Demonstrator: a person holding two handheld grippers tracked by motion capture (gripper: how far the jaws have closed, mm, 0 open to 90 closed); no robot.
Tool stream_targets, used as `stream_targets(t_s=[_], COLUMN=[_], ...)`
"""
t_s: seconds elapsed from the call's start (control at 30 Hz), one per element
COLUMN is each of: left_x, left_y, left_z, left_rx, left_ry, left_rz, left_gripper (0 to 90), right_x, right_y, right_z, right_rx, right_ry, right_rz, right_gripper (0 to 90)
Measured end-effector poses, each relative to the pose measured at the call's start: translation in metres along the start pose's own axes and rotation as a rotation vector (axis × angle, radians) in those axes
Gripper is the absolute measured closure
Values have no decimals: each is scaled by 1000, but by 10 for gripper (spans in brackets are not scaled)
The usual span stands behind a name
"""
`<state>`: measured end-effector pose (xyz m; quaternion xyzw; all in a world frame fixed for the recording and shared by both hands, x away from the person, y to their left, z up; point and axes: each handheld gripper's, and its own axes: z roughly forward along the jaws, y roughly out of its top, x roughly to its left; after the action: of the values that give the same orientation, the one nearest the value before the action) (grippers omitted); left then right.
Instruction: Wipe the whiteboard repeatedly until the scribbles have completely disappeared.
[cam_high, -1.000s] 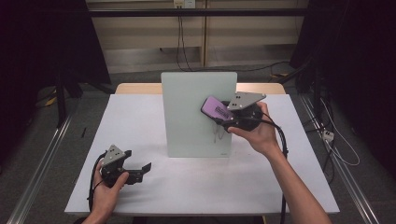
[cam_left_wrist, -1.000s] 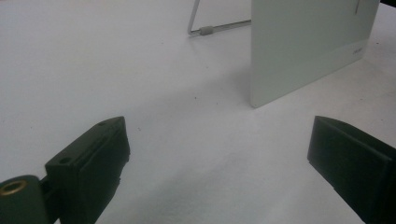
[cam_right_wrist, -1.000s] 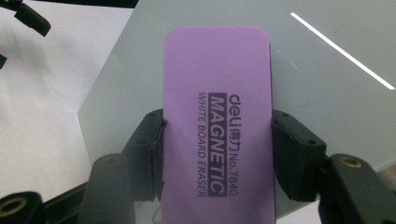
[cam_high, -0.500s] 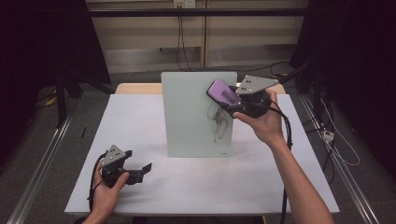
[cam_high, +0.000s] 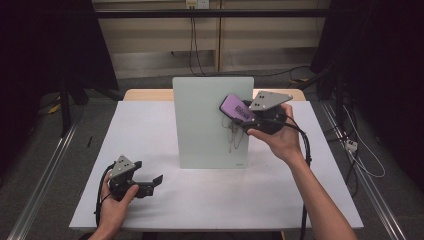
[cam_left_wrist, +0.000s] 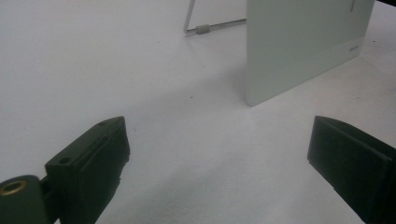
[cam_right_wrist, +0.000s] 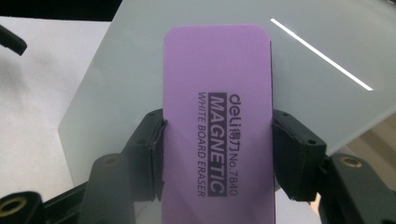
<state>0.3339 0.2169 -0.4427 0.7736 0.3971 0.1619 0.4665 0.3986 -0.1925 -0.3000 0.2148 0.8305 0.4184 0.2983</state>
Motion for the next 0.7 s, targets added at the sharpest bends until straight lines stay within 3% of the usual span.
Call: stream_targets(t_s=[0.7], left_x=[0], left_y=[0], left_z=[0], left_rx=[-1], left_ry=[2], left_rz=[1], left_gripper=[54], right_x=[28], right_y=[-28], right_z=[16], right_rx=[44], right_ry=[66], right_rz=[-18], right_gripper=[418])
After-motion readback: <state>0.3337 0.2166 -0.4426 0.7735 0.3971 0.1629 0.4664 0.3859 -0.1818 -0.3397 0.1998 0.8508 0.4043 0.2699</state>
